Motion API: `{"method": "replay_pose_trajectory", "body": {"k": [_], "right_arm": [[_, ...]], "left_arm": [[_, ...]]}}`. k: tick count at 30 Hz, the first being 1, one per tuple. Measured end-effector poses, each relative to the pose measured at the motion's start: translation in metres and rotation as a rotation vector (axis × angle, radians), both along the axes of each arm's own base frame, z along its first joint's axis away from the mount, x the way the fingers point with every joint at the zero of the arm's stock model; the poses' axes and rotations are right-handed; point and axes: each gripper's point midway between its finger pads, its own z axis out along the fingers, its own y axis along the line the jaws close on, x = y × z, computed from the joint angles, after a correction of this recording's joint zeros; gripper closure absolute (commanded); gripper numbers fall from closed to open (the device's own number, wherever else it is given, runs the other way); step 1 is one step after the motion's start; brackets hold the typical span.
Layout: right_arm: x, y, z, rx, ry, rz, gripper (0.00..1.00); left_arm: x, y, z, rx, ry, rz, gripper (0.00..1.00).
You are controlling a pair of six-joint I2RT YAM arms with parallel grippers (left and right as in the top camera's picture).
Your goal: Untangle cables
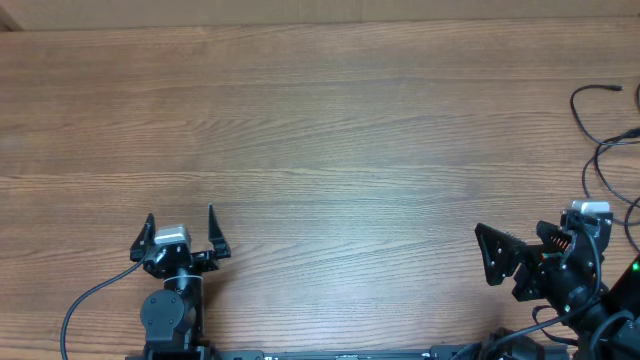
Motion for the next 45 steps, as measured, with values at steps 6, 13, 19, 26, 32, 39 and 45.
{"method": "replay_pose_trajectory", "body": {"k": [6, 13, 19, 26, 32, 39, 45], "right_arm": [[0.000, 0.000, 0.000, 0.000, 0.000, 0.000, 0.00], [0.000, 0.000, 0.000, 0.000, 0.000, 0.000, 0.00], [0.000, 0.000, 0.000, 0.000, 0.000, 0.000, 0.00], [0.000, 0.000, 0.000, 0.000, 0.000, 0.000, 0.00], [0.000, 0.000, 0.000, 0.000, 0.000, 0.001, 0.00], [0.000, 0.000, 0.000, 0.001, 0.000, 0.000, 0.00], [0.000, 0.000, 0.000, 0.000, 0.000, 0.001, 0.00]], "left_arm": [[0.001, -0.017, -0.003, -0.007, 0.011, -0.097, 0.01], [0.001, -0.021, -0.003, -0.008, 0.012, -0.123, 0.00], [0.001, -0.021, -0.003, -0.008, 0.011, -0.123, 0.00], [0.001, -0.021, -0.003, -0.008, 0.011, -0.123, 0.00], [0.001, -0.021, -0.003, -0.008, 0.011, -0.123, 0.01], [0.001, -0.021, -0.003, -0.008, 0.011, -0.123, 0.00], [0.001, -0.021, -0.003, -0.008, 0.011, -0.123, 0.00]]}}
